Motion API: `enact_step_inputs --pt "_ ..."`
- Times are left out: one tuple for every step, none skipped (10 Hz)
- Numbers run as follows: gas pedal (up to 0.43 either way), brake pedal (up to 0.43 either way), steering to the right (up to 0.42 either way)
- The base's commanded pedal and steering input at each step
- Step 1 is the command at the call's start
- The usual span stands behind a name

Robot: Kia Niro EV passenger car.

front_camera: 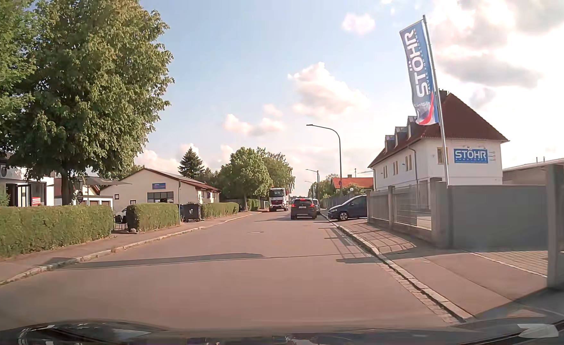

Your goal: Follow the waypoints while adhering to traffic rules and regulations

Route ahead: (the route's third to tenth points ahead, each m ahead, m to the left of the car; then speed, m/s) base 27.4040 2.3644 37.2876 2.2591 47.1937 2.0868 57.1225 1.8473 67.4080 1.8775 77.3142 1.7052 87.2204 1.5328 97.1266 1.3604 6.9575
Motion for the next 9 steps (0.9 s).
enact_step_inputs --pt "0.000 0.012 -0.007" --pt "0.000 0.012 -0.006" --pt "0.000 0.018 -0.004" --pt "0.000 0.024 -0.002" --pt "0.000 0.055 0.001" --pt "0.000 0.073 0.003" --pt "0.000 0.104 0.003" --pt "0.000 0.116 0.003" --pt "0.000 0.116 0.003"
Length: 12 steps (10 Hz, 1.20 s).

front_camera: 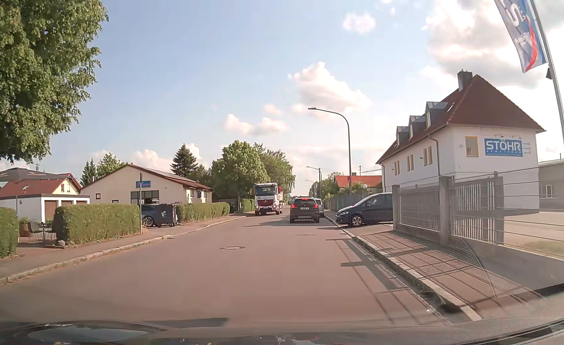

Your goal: Follow the waypoints while adhering to traffic rules and regulations

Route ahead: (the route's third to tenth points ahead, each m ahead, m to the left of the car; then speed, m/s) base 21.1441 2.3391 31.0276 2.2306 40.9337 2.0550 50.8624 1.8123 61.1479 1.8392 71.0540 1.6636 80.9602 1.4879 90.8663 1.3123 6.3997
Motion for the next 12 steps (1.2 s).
enact_step_inputs --pt "0.000 0.116 0.001" --pt "0.000 0.128 -0.001" --pt "0.000 0.134 -0.002" --pt "0.000 0.140 -0.003" --pt "0.000 0.159 -0.007" --pt "0.000 0.189 -0.011" --pt "0.000 0.220 -0.015" --pt "0.000 0.238 -0.018" --pt "0.000 0.244 -0.018" --pt "0.000 0.256 -0.015" --pt "0.000 0.262 -0.008" --pt "0.000 0.262 -0.002"
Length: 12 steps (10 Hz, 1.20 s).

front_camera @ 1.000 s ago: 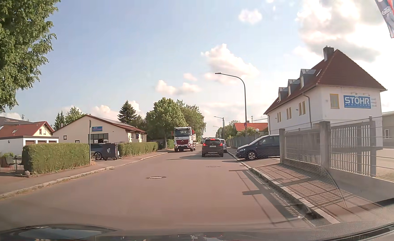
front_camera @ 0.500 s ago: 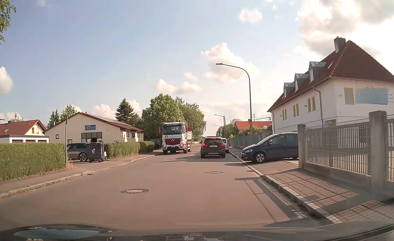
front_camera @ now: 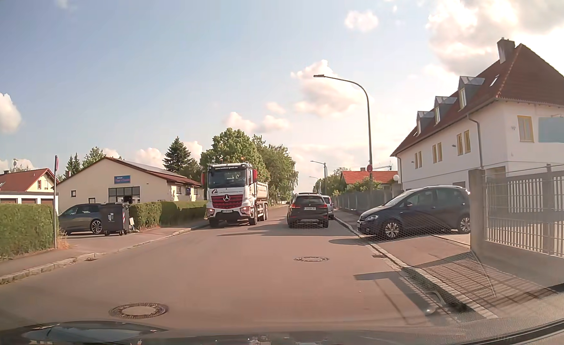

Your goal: Follow the waypoints while adhering to traffic rules and regulations

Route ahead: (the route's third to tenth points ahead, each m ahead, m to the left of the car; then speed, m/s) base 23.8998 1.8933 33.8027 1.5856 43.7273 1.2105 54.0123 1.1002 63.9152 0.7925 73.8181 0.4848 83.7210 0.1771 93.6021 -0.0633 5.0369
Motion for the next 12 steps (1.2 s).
enact_step_inputs --pt "0.000 0.262 0.001" --pt "0.000 0.256 0.002" --pt "0.000 0.226 0.002" --pt "0.000 0.201 0.000" --pt "0.000 0.201 -0.002" --pt "0.000 0.201 -0.002" --pt "0.000 0.201 -0.002" --pt "0.000 0.201 -0.006" --pt "0.000 0.079 -0.015" --pt "0.000 0.012 -0.026" --pt "0.000 0.012 -0.031" --pt "0.000 0.012 -0.034"
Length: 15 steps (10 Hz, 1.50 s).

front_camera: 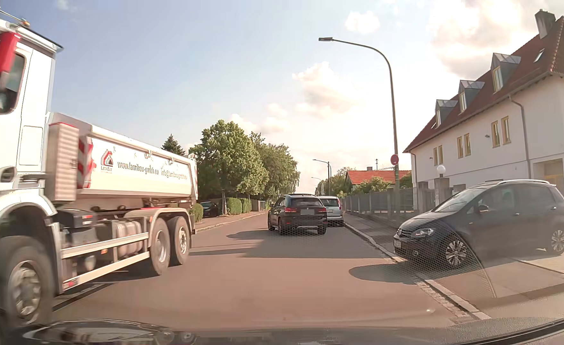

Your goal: Follow the waypoints while adhering to traffic rules and regulations

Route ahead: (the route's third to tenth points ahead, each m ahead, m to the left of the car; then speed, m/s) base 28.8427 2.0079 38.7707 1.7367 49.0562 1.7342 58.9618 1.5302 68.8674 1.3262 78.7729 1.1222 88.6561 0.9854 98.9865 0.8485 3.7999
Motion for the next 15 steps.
enact_step_inputs --pt "0.000 0.012 -0.036" --pt "0.000 0.012 -0.042" --pt "0.000 0.012 -0.053" --pt "0.039 0.018 -0.064" --pt "0.138 0.012 -0.063" --pt "0.169 0.012 -0.059" --pt "0.189 0.012 -0.051" --pt "0.228 0.012 -0.041" --pt "0.260 0.012 -0.035" --pt "0.268 0.012 -0.030" --pt "0.280 0.012 -0.030" --pt "0.299 0.012 -0.030" --pt "0.311 0.012 -0.029" --pt "0.311 0.012 -0.032" --pt "0.311 0.012 -0.039"
